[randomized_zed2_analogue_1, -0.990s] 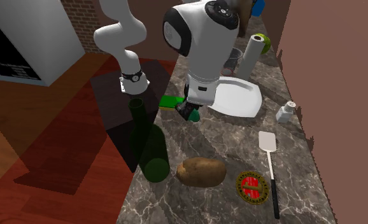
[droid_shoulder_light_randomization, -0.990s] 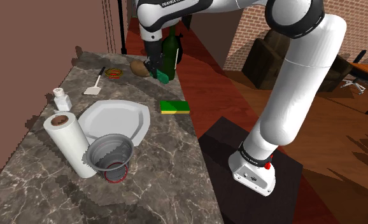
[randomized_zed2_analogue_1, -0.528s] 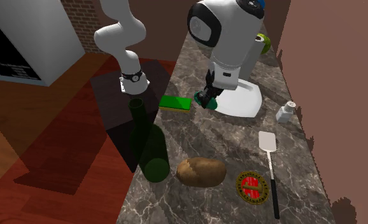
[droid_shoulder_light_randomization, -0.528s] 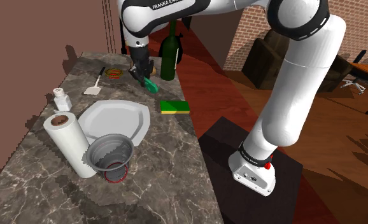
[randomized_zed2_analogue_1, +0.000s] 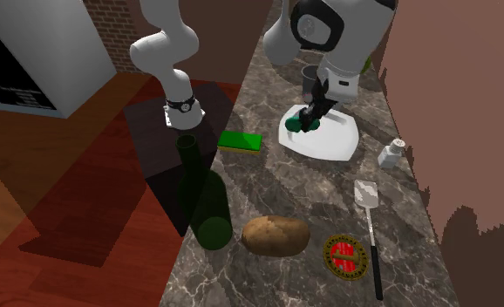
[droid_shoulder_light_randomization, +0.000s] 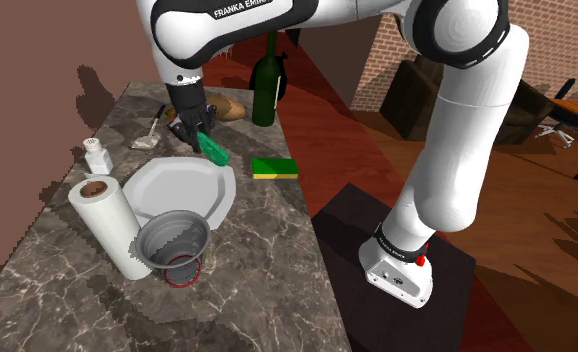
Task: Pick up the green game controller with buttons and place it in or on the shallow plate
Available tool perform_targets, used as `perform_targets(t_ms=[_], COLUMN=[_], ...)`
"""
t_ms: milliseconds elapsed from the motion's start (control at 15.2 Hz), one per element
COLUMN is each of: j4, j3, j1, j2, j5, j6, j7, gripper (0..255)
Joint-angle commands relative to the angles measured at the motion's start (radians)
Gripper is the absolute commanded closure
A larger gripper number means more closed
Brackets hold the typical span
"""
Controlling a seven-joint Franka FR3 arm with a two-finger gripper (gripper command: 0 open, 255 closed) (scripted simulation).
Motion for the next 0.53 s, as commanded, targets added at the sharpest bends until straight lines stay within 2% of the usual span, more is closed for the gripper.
perform_targets(t_ms=[0, 330, 462], j4=[0.023, 0.126, 0.121], j3=[0.018, 0.054, 0.054], j1=[0.029, 0.103, 0.106], j2=[0.015, 0.091, 0.098], j5=[0.002, -0.006, -0.007], j6=[-0.008, -0.036, -0.025], j7=[0.046, 0.153, 0.158], gripper=[255, 255, 255])
